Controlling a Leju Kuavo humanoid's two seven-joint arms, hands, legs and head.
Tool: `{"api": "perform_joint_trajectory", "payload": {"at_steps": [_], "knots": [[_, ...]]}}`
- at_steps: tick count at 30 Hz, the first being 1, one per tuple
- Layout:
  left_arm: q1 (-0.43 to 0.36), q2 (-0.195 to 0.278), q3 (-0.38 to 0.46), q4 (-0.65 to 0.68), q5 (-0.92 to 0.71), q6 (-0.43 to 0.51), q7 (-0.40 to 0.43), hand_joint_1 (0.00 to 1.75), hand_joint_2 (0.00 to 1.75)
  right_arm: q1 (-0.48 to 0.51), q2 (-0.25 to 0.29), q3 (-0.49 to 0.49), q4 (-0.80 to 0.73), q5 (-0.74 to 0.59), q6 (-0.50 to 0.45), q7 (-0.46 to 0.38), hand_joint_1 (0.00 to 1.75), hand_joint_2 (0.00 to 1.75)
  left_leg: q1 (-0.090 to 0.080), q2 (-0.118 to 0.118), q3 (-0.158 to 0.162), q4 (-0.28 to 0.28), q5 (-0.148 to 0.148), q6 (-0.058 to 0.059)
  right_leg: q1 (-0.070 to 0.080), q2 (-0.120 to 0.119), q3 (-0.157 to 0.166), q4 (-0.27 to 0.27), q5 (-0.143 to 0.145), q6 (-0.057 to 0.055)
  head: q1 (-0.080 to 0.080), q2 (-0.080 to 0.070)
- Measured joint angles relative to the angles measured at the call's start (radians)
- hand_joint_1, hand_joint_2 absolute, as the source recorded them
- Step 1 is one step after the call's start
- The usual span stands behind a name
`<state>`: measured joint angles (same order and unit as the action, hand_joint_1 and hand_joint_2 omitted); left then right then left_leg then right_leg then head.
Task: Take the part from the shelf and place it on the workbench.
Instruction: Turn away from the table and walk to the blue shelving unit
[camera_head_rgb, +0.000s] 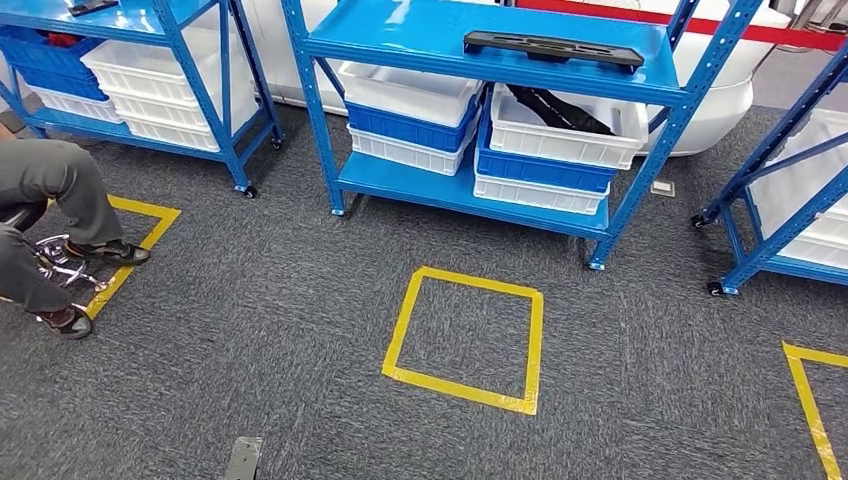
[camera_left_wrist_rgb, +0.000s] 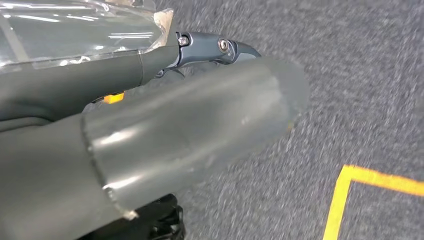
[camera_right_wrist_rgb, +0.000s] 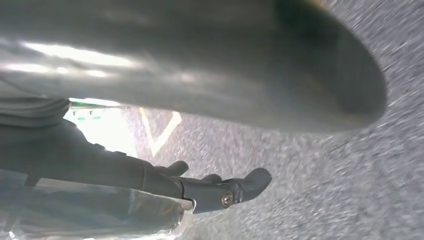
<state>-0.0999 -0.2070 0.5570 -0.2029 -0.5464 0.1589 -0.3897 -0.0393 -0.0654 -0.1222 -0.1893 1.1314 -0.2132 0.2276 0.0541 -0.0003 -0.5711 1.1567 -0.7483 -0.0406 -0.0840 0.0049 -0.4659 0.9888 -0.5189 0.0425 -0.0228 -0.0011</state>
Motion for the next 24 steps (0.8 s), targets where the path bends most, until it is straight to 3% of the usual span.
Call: {"api": "perform_joint_trajectory", "payload": {"at_steps": [1, 2, 3, 4, 6, 7, 8, 9, 11, 13, 14, 15, 17, 18, 19, 20, 21, 22, 23, 24], "knots": [[0.003, 0.0, 0.0, 0.001, 0.001, 0.0, -0.001, 0.0, 0.0, 0.0, -0.001, 0.0, 0.0, 0.001, 0.0, 0.0, 0.0, 0.0, 0.009, 0.011, -0.004, -0.046, 0.084, -0.011, -0.002, 0.0, 0.018, 0.003, -0.016, 0.013, -0.006, 0.0], [0.006, 0.0, 0.0, 0.002, 0.002, 0.0, -0.002, 0.0, 0.0, 0.0, -0.003, 0.0, 0.0, 0.003, 0.0, 0.001, 0.0, 0.0, 0.012, 0.027, -0.004, -0.077, 0.159, -0.014, 0.0, -0.001, 0.031, 0.002, -0.03, 0.027, -0.013, 0.0], [0.008, 0.0, 0.0, 0.003, 0.003, 0.0, -0.003, 0.0, 0.0, -0.002, -0.004, 0.0, 0.0, 0.005, 0.0, 0.002, 0.0, 0.0, 0.012, 0.04, -0.003, -0.093, 0.216, -0.009, 0.004, -0.003, 0.047, -0.002, -0.042, 0.043, -0.015, 0.0], [0.009, -0.001, 0.0, 0.004, 0.005, 0.001, -0.004, 0.0, 0.0, -0.004, -0.006, 0.0, 0.0, 0.007, 0.0, 0.003, 0.0, 0.0, 0.008, 0.048, -0.002, -0.098, 0.239, 0.004, 0.007, -0.005, 0.061, 0.0, -0.042, 0.06, -0.017, 0.0], [0.007, -0.001, 0.001, 0.003, 0.01, 0.003, -0.006, 0.0, 0.0, -0.012, -0.005, 0.0, -0.001, 0.011, 0.001, 0.005, 0.0, 0.0, 0.0, 0.04, 0.019, -0.099, 0.228, 0.034, 0.001, -0.008, 0.052, 0.046, -0.009, 0.093, -0.008, 0.0], [0.007, 0.0, 0.002, 0.002, 0.012, 0.004, -0.008, 0.0, 0.0, -0.016, -0.004, 0.0, -0.001, 0.013, 0.001, 0.005, 0.0, 0.0, -0.003, 0.035, 0.034, -0.106, 0.223, 0.046, -0.002, -0.008, 0.018, 0.1, 0.017, 0.102, -0.004, 0.0], [0.007, 0.0, 0.002, 0.002, 0.013, 0.004, -0.009, 0.0, 0.0, -0.018, -0.003, 0.0, -0.001, 0.014, 0.001, 0.004, 0.0, 0.0, -0.007, 0.031, 0.054, -0.115, 0.216, 0.057, -0.002, -0.008, -0.029, 0.164, 0.033, 0.102, 0.002, 0.0], [0.009, 0.001, 0.002, 0.002, 0.014, 0.005, -0.01, 0.0, 0.0, -0.018, -0.001, 0.0, -0.001, 0.015, 0.001, 0.003, 0.0, 0.0, -0.012, 0.028, 0.073, -0.129, 0.208, 0.067, 0.001, -0.008, -0.083, 0.224, 0.033, 0.093, 0.007, 0.0], [0.014, 0.001, 0.004, 0.002, 0.015, 0.005, -0.011, 0.0, 0.0, -0.012, 0.001, 0.0, -0.001, 0.016, 0.002, 0.002, 0.0, 0.0, -0.027, 0.019, 0.125, -0.164, 0.189, 0.082, 0.018, -0.007, -0.183, 0.295, -0.024, 0.058, 0.012, 0.0], [0.02, 0.001, 0.006, 0.003, 0.015, 0.005, -0.011, 0.0, 0.0, -0.001, 0.002, 0.0, 0.0, 0.016, 0.002, 0.004, 0.0, 0.0, -0.048, 0.007, 0.196, -0.211, 0.168, 0.092, 0.041, -0.006, -0.251, 0.274, -0.096, 0.025, 0.013, 0.0], [0.023, 0.002, 0.006, 0.003, 0.015, 0.004, -0.011, 0.0, 0.0, 0.004, 0.002, 0.0, 0.0, 0.016, 0.002, 0.004, 0.0, 0.0, -0.058, 0.003, 0.236, -0.236, 0.157, 0.095, 0.053, -0.005, -0.271, 0.231, -0.102, 0.016, 0.013, 0.0], [0.026, 0.002, 0.007, 0.003, 0.015, 0.004, -0.011, 0.0, 0.0, 0.008, 0.003, 0.0, 0.001, 0.017, 0.002, 0.004, 0.0, 0.0, -0.068, 0.0, 0.276, -0.261, 0.142, 0.097, 0.064, -0.005, -0.285, 0.166, -0.062, 0.013, 0.013, 0.0], [0.031, 0.003, 0.008, 0.007, 0.015, 0.004, -0.011, 0.0, 0.0, 0.017, 0.004, 0.0, 0.003, 0.017, 0.002, 0.004, 0.0, 0.0, -0.082, -0.005, 0.35, -0.299, 0.106, 0.1, 0.087, -0.004, -0.282, 0.051, 0.112, 0.01, 0.002, 0.0], [0.03, 0.004, 0.009, 0.008, 0.016, 0.003, -0.012, 0.0, 0.0, 0.019, 0.004, 0.0, 0.004, 0.018, 0.003, 0.004, 0.0, 0.0, -0.083, -0.009, 0.379, -0.314, 0.085, 0.1, 0.1, -0.004, -0.271, 0.025, 0.181, 0.0, -0.002, 0.0], [0.028, 0.004, 0.01, 0.008, 0.017, 0.004, -0.012, 0.0, 0.0, 0.017, 0.003, 0.0, 0.003, 0.02, 0.003, 0.004, 0.0, 0.0, -0.082, -0.013, 0.405, -0.32, 0.071, 0.099, 0.107, -0.003, -0.257, 0.024, 0.212, -0.015, -0.008, 0.0], [0.023, 0.004, 0.011, 0.007, 0.017, 0.005, -0.013, 0.0, 0.0, 0.009, 0.002, 0.0, 0.002, 0.022, 0.003, 0.004, 0.0, 0.0, -0.08, -0.015, 0.416, -0.307, 0.071, 0.097, 0.113, -0.001, -0.243, 0.03, 0.199, -0.034, -0.008, 0.0], [0.017, 0.003, 0.011, 0.006, 0.018, 0.006, -0.014, 0.0, 0.0, -0.001, 0.0, -0.001, 0.001, 0.025, 0.003, 0.005, 0.0, 0.0, -0.074, -0.012, 0.407, -0.263, 0.085, 0.096, 0.112, 0.004, -0.227, 0.034, 0.177, -0.05, -0.006, 0.0], [0.011, 0.002, 0.011, 0.005, 0.018, 0.008, -0.016, 0.0, 0.0, -0.011, -0.002, -0.001, -0.001, 0.028, 0.003, 0.005, 0.0, 0.0, -0.07, -0.009, 0.374, -0.185, 0.109, 0.092, 0.107, 0.008, -0.211, 0.032, 0.158, -0.062, -0.006, 0.0], [0.005, 0.001, 0.011, 0.005, 0.018, 0.008, -0.018, 0.0, 0.0, -0.018, -0.004, -0.002, -0.001, 0.031, 0.002, 0.005, 0.0, 0.0, -0.066, -0.007, 0.318, -0.087, 0.128, 0.088, 0.104, 0.011, -0.193, 0.03, 0.14, -0.073, -0.005, 0.0], [0.003, 0.002, 0.01, 0.005, 0.018, 0.008, -0.019, 0.0, 0.0, -0.022, -0.004, -0.003, -0.002, 0.033, 0.002, 0.005, 0.0, 0.0, -0.062, -0.004, 0.249, 0.009, 0.127, 0.081, 0.099, 0.013, -0.174, 0.028, 0.122, -0.081, -0.005, 0.0]]}}
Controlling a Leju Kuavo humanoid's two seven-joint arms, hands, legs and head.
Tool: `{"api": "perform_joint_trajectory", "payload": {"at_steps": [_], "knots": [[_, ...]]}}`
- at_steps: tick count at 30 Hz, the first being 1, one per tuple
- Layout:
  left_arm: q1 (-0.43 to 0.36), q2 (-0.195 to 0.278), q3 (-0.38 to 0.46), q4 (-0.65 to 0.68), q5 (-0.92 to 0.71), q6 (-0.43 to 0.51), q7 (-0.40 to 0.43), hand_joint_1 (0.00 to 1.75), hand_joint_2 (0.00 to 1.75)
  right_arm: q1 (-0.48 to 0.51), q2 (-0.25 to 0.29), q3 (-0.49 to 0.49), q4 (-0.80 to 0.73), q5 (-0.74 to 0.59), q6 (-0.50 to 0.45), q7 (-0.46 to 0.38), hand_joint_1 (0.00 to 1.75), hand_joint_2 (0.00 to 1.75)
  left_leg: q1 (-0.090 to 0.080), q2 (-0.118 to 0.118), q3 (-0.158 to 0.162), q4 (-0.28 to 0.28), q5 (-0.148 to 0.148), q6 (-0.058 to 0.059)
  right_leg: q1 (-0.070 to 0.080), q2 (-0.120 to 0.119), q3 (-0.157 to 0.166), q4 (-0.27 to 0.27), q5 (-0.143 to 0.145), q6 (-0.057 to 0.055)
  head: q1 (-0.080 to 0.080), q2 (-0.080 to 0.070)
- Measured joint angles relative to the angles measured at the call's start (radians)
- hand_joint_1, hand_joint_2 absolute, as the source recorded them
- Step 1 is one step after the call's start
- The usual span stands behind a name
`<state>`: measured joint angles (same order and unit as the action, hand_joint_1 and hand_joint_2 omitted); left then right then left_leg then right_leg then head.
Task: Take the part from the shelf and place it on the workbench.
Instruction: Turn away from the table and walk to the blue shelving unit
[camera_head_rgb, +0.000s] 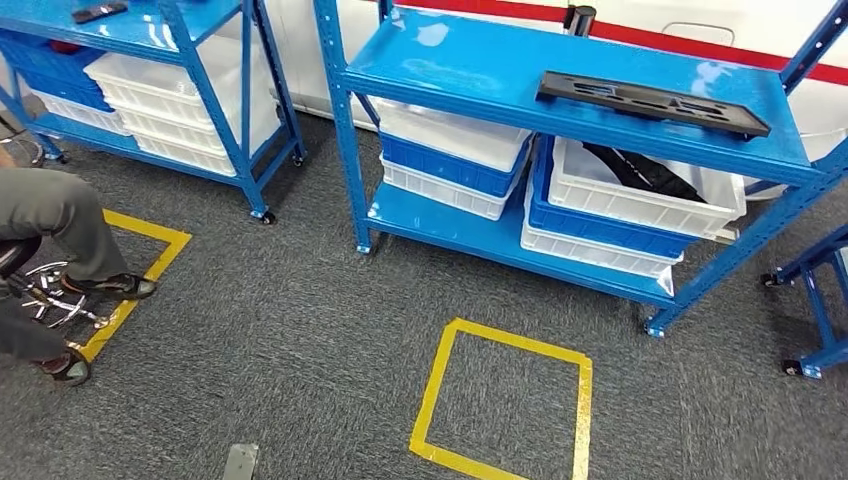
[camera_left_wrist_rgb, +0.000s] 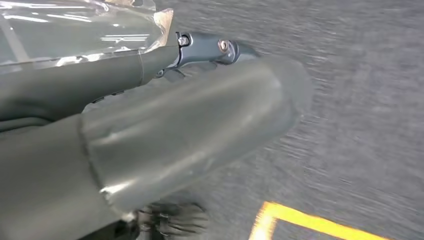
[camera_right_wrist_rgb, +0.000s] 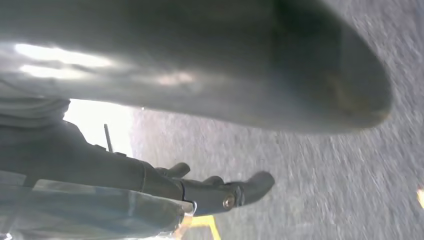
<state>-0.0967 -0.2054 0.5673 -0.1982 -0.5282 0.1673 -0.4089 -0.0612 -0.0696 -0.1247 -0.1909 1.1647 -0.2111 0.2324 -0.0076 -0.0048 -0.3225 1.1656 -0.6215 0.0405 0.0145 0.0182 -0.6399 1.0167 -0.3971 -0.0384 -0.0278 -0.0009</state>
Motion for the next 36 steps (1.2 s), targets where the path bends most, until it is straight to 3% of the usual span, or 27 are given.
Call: {"api": "perform_joint_trajectory", "payload": {"at_steps": [1, 2, 4, 5, 6, 7, 8, 9, 10, 11, 13, 15, 18, 19, 20, 21, 23, 25, 29, 33, 36], "knots": [[0.002, 0.001, 0.0, 0.0, 0.0, 0.001, -0.001, 0.0, 0.0, -0.001, 0.0, -0.001, 0.0, 0.002, 0.0, 0.0, 0.0, 0.0, 0.003, 0.001, -0.072, 0.075, -0.028, -0.009, -0.002, 0.001, 0.019, -0.001, -0.02, -0.004, -0.001, 0.0], [0.006, 0.002, 0.0, 0.001, 0.001, 0.002, -0.002, 0.0, 0.0, 0.0, 0.0, -0.003, 0.0, 0.004, 0.001, 0.0, 0.0, 0.0, 0.008, 0.001, -0.138, 0.12, -0.077, -0.017, -0.005, 0.004, 0.04, -0.001, -0.039, -0.005, -0.002, 0.0], [0.018, 0.006, 0.001, 0.001, 0.004, 0.004, -0.001, 0.0, 0.0, 0.008, 0.004, -0.004, 0.0, 0.007, 0.004, 0.001, 0.0, 0.0, 0.016, 0.001, -0.247, 0.138, -0.177, -0.033, -0.014, 0.012, 0.088, -0.001, -0.078, 0.003, -0.002, 0.0], [0.023, 0.009, 0.001, 0.002, 0.005, 0.006, -0.001, 0.0, 0.44, 0.012, 0.006, -0.004, 0.0, 0.01, 0.005, 0.002, 0.0, 0.0, 0.018, 0.001, -0.288, 0.12, -0.191, -0.038, -0.02, 0.016, 0.113, -0.001, -0.096, 0.009, -0.002, 0.0], [0.027, 0.012, 0.002, 0.002, 0.007, 0.009, 0.0, 0.0, 0.87, 0.015, 0.009, -0.004, 0.0, 0.013, 0.006, 0.003, 0.0, 0.0, 0.02, 0.002, -0.324, 0.088, -0.159, -0.041, -0.025, 0.019, 0.138, -0.001, -0.114, 0.016, -0.002, 0.0], [0.031, 0.014, 0.003, 0.003, 0.008, 0.011, 0.001, 0.0, 1.31, 0.018, 0.011, -0.004, 0.001, 0.018, 0.006, 0.005, 0.0, 0.0, 0.021, 0.002, -0.354, 0.04, -0.068, -0.041, -0.029, 0.021, 0.155, -0.001, -0.132, 0.024, -0.005, 0.0], [0.035, 0.017, 0.003, 0.005, 0.009, 0.013, 0.003, 0.0, 1.75, 0.019, 0.012, -0.004, 0.002, 0.023, 0.006, 0.008, 0.0, 0.44, 0.021, 0.002, -0.387, -0.011, 0.049, -0.04, -0.032, 0.024, 0.171, 0.0, -0.15, 0.03, -0.007, 0.0], [0.038, 0.019, 0.004, 0.007, 0.009, 0.013, 0.005, 0.0, 1.75, 0.018, 0.013, -0.004, 0.003, 0.028, 0.004, 0.011, 0.0, 0.87, 0.02, 0.002, -0.41, -0.055, 0.151, -0.035, -0.031, 0.027, 0.181, 0.001, -0.17, 0.037, -0.01, 0.0], [0.039, 0.02, 0.004, 0.01, 0.01, 0.015, 0.007, 0.0, 1.75, 0.018, 0.014, -0.004, 0.004, 0.033, 0.003, 0.014, 0.0, 1.31, 0.019, 0.002, -0.424, -0.084, 0.221, -0.03, -0.029, 0.029, 0.189, -0.003, -0.19, 0.042, -0.011, 0.0], [0.038, 0.021, 0.005, 0.01, 0.011, 0.017, 0.01, 0.0, 1.75, 0.016, 0.015, -0.004, 0.004, 0.036, 0.002, 0.016, 0.0, 1.75, 0.017, 0.001, -0.43, -0.097, 0.241, -0.025, -0.027, 0.03, 0.202, -0.011, -0.206, 0.048, -0.01, 0.0], [0.035, 0.019, 0.007, 0.01, 0.015, 0.024, 0.022, 0.0, 1.75, 0.014, 0.014, -0.004, 0.003, 0.04, 0.005, 0.018, 0.0, 1.75, 0.02, -0.001, -0.406, -0.117, 0.241, -0.011, -0.022, 0.022, 0.233, -0.029, -0.226, 0.058, -0.006, 0.0], [0.033, 0.017, 0.011, 0.01, 0.02, 0.031, 0.042, 0.0, 1.75, 0.012, 0.014, -0.005, 0.002, 0.038, 0.018, 0.023, 0.0, 1.75, 0.024, 0.001, -0.37, -0.136, 0.242, 0.004, -0.022, 0.005, 0.226, 0.024, -0.253, 0.059, -0.002, 0.0], [0.031, 0.018, 0.019, 0.01, 0.024, 0.033, 0.069, 0.0, 1.75, 0.011, 0.015, -0.01, 0.003, 0.032, 0.039, 0.044, 0.0, 1.75, 0.02, 0.004, -0.327, -0.138, 0.209, 0.016, -0.028, -0.006, 0.105, 0.205, -0.307, 0.058, 0.001, 0.0], [0.031, 0.018, 0.02, 0.01, 0.025, 0.032, 0.073, 0.0, 1.75, 0.013, 0.015, -0.012, 0.003, 0.03, 0.045, 0.048, 0.0, 1.75, 0.018, 0.002, -0.313, -0.138, 0.195, 0.017, -0.029, -0.006, 0.071, 0.229, -0.299, 0.065, 0.001, 0.0], [0.032, 0.018, 0.022, 0.01, 0.026, 0.03, 0.076, 0.0, 1.75, 0.014, 0.015, -0.015, 0.003, 0.028, 0.052, 0.049, 0.0, 1.75, 0.017, -0.001, -0.296, -0.138, 0.181, 0.017, -0.029, -0.007, 0.054, 0.213, -0.269, 0.076, 0.001, 0.0], [0.033, 0.018, 0.024, 0.01, 0.027, 0.026, 0.079, 0.0, 1.75, 0.015, 0.016, -0.018, 0.003, 0.024, 0.059, 0.048, 0.0, 1.75, 0.016, -0.004, -0.277, -0.138, 0.167, 0.016, -0.028, -0.007, 0.053, 0.162, -0.221, 0.087, 0.002, 0.0], [0.036, 0.019, 0.026, 0.01, 0.035, 0.013, 0.082, 0.0, 0.87, 0.022, 0.016, -0.027, 0.004, 0.003, 0.073, 0.04, 0.0, 1.75, 0.013, -0.008, -0.248, -0.14, 0.14, 0.01, -0.021, -0.009, 0.07, 0.044, -0.12, 0.095, 0.001, 0.0], [0.039, 0.024, 0.018, 0.003, 0.051, -0.002, 0.091, 0.0, 0.0, 0.029, 0.017, -0.032, 0.005, -0.039, 0.082, 0.03, 0.0, 1.75, 0.009, -0.01, -0.232, -0.142, 0.125, 0.003, -0.012, -0.011, 0.083, -0.007, -0.08, 0.084, 0.001, 0.0], [0.051, 0.042, -0.016, -0.013, 0.094, -0.018, 0.119, 0.0, 0.0, 0.041, 0.022, -0.033, 0.002, -0.144, 0.093, 0.006, 0.0, 1.75, 0.007, -0.01, -0.222, -0.145, 0.12, 0.016, -0.024, -0.006, 0.096, -0.022, -0.081, 0.081, 0.003, 0.0], [0.068, 0.062, -0.065, -0.029, 0.144, -0.035, 0.152, 0.0, 0.0, 0.058, 0.028, -0.031, -0.013, -0.259, 0.105, -0.022, 0.0, 0.0, 0.008, -0.01, -0.202, -0.167, 0.112, 0.009, -0.021, -0.003, 0.105, -0.026, -0.092, 0.065, 0.002, 0.0], [0.084, 0.076, -0.107, -0.043, 0.182, -0.048, 0.177, 0.0, 0.0, 0.068, 0.033, -0.026, -0.026, -0.35, 0.116, -0.043, 0.0, 0.0, 0.009, -0.009, -0.193, -0.173, 0.109, 0.006, -0.019, -0.004, 0.111, -0.026, -0.097, 0.057, 0.002, 0.0]]}}
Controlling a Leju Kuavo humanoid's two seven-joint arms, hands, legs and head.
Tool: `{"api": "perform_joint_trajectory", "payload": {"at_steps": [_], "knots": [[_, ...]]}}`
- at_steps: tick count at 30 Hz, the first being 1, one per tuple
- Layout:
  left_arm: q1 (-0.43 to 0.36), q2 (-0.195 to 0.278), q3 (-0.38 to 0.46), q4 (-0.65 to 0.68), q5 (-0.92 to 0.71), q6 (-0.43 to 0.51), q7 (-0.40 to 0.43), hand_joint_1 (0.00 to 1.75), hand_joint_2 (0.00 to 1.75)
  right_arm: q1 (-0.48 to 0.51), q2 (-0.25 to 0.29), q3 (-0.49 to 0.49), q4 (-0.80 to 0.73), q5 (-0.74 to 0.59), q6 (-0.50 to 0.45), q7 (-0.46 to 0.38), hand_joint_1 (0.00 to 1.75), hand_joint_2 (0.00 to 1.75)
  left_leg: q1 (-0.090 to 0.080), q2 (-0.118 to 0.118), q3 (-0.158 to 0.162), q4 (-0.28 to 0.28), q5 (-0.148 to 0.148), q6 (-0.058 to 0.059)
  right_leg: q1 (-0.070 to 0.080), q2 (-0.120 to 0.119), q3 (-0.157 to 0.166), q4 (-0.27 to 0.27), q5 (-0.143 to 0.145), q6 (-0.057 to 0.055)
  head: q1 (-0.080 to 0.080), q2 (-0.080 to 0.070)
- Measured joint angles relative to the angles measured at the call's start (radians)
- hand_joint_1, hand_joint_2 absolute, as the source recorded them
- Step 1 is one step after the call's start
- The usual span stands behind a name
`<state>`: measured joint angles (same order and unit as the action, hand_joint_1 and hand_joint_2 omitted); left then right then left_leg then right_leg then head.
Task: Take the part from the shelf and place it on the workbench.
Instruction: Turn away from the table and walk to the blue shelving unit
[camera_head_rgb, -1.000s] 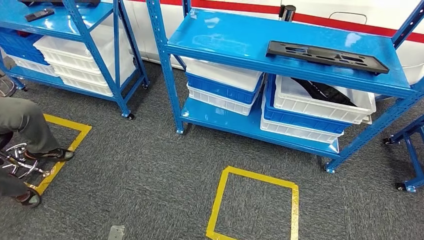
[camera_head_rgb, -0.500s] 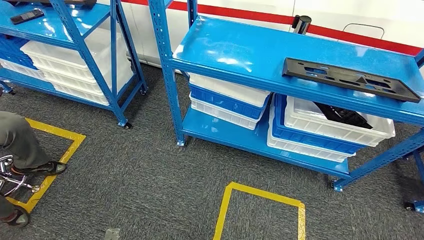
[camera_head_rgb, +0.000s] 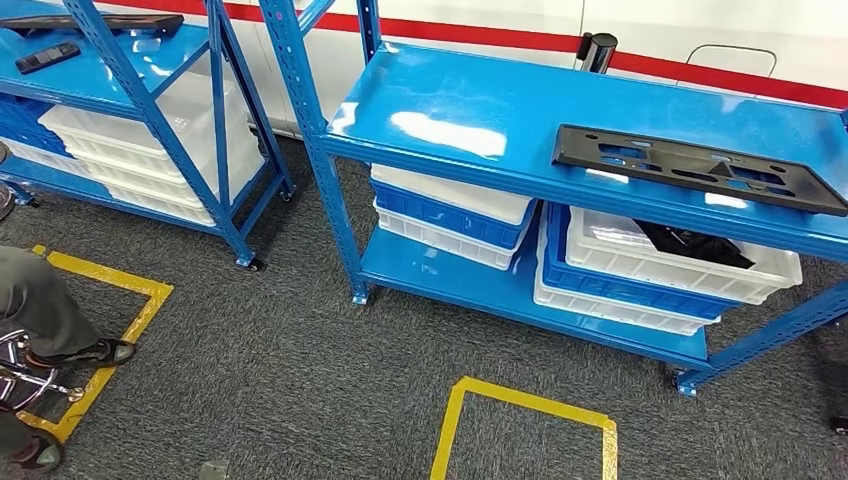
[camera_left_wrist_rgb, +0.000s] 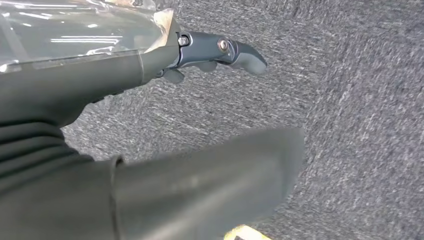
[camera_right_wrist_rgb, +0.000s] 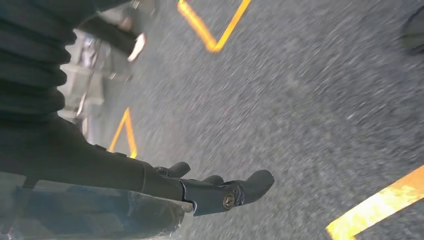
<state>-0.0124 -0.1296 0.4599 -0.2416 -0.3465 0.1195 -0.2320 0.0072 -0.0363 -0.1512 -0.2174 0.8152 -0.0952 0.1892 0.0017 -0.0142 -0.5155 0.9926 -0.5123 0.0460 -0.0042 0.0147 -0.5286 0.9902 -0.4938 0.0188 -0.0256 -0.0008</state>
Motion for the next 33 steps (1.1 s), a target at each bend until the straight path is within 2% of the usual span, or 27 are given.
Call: {"api": "perform_joint_trajectory", "payload": {"at_steps": [6, 12, 20, 25, 29, 33], "knots": [[0.041, 0.028, -0.095, -0.031, 0.08, -0.027, 0.053, 0.0, 0.0, 0.032, 0.008, 0.021, -0.034, -0.187, 0.022, -0.043, 0.0, 0.0, 0.003, 0.0, 0.007, -0.004, 0.001, -0.003, 0.005, 0.0, 0.006, 0.0, -0.002, -0.004, 0.0, 0.0], [0.079, 0.054, -0.195, -0.061, 0.156, -0.052, 0.104, 0.0, 0.0, 0.064, 0.015, 0.05, -0.069, -0.368, 0.042, -0.084, 0.0, 0.0, 0.006, 0.0, 0.009, -0.004, 0.0, -0.014, 0.008, 0.0, 0.007, 0.0, -0.002, -0.004, 0.0, 0.0], [0.124, 0.091, -0.319, -0.097, 0.257, -0.086, 0.17, 0.0, 0.0, 0.103, 0.025, 0.092, -0.115, -0.607, 0.069, -0.139, 0.0, 0.0, 0.006, 0.0, 0.009, -0.005, 0.0, -0.015, 0.007, 0.0, 0.006, 0.0, -0.002, -0.004, 0.001, 0.0], [0.151, 0.113, -0.385, -0.116, 0.317, -0.106, 0.21, 0.0, 0.0, 0.126, 0.035, 0.115, -0.138, -0.748, 0.086, -0.172, 0.0, 0.0, 0.0, 0.0, 0.011, -0.016, 0.005, -0.016, -0.001, 0.0, 0.002, -0.001, -0.001, -0.003, 0.0, 0.0], [0.156, 0.125, -0.412, -0.124, 0.341, -0.115, 0.226, 0.0, 0.0, 0.13, 0.042, 0.126, -0.148, -0.804, 0.094, -0.185, 0.0, 0.0, -0.001, 0.0, 0.014, -0.022, 0.008, -0.011, -0.006, 0.001, 0.002, -0.003, -0.002, -0.004, 0.0, 0.0], [0.158, 0.131, -0.423, -0.126, 0.346, -0.117, 0.227, 0.0, 0.0, 0.133, 0.043, 0.131, -0.153, -0.813, 0.095, -0.188, 0.0, 1.75, 0.0, 0.0, 0.015, -0.023, 0.011, -0.005, -0.008, 0.004, 0.002, -0.003, -0.002, -0.003, 0.0, 0.0]]}}
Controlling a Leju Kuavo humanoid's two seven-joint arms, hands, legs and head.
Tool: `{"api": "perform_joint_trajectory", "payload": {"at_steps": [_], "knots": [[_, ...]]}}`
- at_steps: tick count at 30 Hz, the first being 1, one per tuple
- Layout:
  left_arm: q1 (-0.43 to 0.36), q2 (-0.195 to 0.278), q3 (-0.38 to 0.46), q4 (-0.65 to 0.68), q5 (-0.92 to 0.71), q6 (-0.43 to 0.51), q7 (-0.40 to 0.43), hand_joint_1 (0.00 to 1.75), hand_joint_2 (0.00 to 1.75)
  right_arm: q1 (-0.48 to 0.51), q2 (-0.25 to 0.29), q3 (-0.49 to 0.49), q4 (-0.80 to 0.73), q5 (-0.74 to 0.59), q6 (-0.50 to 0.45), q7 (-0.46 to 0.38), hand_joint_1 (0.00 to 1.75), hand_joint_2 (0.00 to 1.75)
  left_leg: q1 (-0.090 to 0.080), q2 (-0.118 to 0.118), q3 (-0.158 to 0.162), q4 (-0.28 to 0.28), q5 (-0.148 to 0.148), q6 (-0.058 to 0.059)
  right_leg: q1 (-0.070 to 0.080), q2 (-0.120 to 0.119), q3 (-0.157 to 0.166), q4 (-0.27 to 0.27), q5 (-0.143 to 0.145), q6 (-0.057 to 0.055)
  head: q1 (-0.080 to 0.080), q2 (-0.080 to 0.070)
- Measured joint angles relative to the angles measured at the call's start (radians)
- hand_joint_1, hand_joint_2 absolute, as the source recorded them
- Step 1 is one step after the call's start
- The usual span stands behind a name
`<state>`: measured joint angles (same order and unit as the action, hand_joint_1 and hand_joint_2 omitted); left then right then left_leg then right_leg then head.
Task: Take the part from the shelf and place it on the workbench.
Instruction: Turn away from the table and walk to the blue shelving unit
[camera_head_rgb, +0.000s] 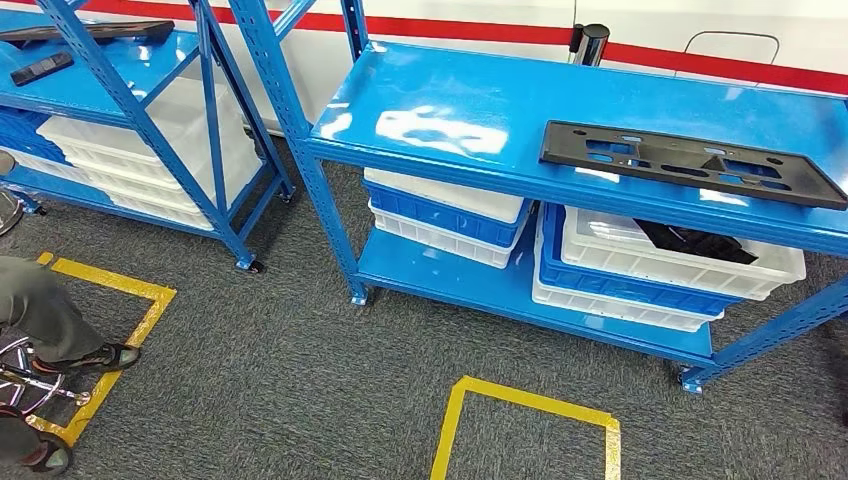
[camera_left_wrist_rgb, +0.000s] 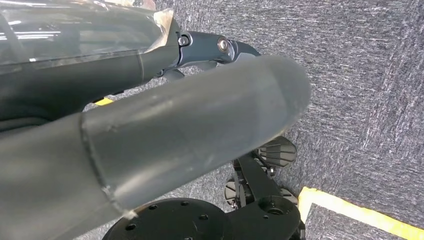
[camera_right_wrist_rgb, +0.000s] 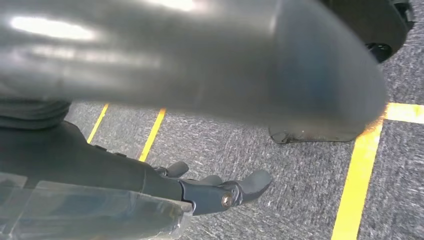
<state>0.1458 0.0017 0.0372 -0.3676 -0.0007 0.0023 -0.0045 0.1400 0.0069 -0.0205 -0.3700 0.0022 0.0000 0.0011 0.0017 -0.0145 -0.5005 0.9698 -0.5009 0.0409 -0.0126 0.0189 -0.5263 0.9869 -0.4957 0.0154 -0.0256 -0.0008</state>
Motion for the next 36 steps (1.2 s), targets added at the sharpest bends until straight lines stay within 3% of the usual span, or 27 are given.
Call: {"api": "perform_joint_trajectory", "payload": {"at_steps": [6, 10, 12, 14, 16, 26, 36], "knots": [[0.0, 0.004, -0.008, -0.003, 0.0, 0.0, 0.002, 0.0, 0.0, 0.003, 0.002, 0.001, -0.002, -0.001, 0.0, -0.001, 0.0, 1.75, 0.002, 0.0, 0.001, 0.0, 0.005, 0.009, 0.001, 0.004, 0.0, 0.0, -0.001, -0.002, 0.0, 0.0], [0.0, 0.004, -0.012, -0.004, 0.0, 0.0, 0.002, 0.0, 0.0, 0.004, 0.003, 0.001, -0.003, -0.001, 0.0, -0.001, 0.0, 0.0, 0.003, 0.0, 0.005, -0.001, 0.004, 0.015, 0.005, 0.004, 0.005, -0.001, -0.005, -0.008, 0.0, 0.0], [0.0, 0.004, -0.014, -0.004, 0.0, -0.001, 0.002, 0.0, 0.0, 0.004, 0.003, 0.001, -0.003, -0.001, 0.0, -0.001, 0.0, 0.87, 0.004, 0.0, 0.009, -0.003, 0.0, 0.024, 0.008, 0.004, 0.007, -0.001, -0.005, -0.009, 0.0, 0.0], [0.0, 0.004, -0.017, -0.004, 0.0, -0.001, 0.002, 0.0, 0.87, 0.004, 0.003, 0.001, -0.005, -0.001, 0.0, -0.001, 0.0, 1.75, 0.007, 0.0, 0.012, -0.005, -0.004, 0.034, 0.012, 0.003, 0.009, -0.001, -0.005, -0.01, 0.0, 0.0], [0.0, 0.003, -0.02, -0.004, 0.0, -0.001, 0.002, 0.0, 1.75, 0.004, 0.002, 0.001, -0.006, -0.001, 0.0, -0.001, 0.0, 1.75, 0.009, 0.001, 0.014, -0.006, -0.006, 0.037, 0.015, 0.003, 0.011, -0.001, -0.006, -0.01, 0.0, 0.0], [0.0, 0.002, -0.023, -0.005, 0.0, -0.001, 0.003, 0.0, 1.75, 0.004, 0.001, 0.001, -0.01, -0.001, 0.0, -0.001, 0.0, 1.75, 0.009, 0.002, 0.018, -0.006, -0.008, 0.031, 0.016, 0.002, 0.017, -0.001, -0.006, -0.01, 0.0, 0.0], [0.0, 0.002, -0.023, -0.005, 0.0, -0.001, 0.003, 0.0, 1.75, 0.004, 0.001, 0.001, -0.01, -0.001, 0.0, -0.001, 0.0, 1.75, 0.009, 0.005, 0.019, -0.006, -0.011, -0.002, 0.016, 0.002, 0.018, 0.0, -0.006, -0.01, 0.0, 0.0]]}}
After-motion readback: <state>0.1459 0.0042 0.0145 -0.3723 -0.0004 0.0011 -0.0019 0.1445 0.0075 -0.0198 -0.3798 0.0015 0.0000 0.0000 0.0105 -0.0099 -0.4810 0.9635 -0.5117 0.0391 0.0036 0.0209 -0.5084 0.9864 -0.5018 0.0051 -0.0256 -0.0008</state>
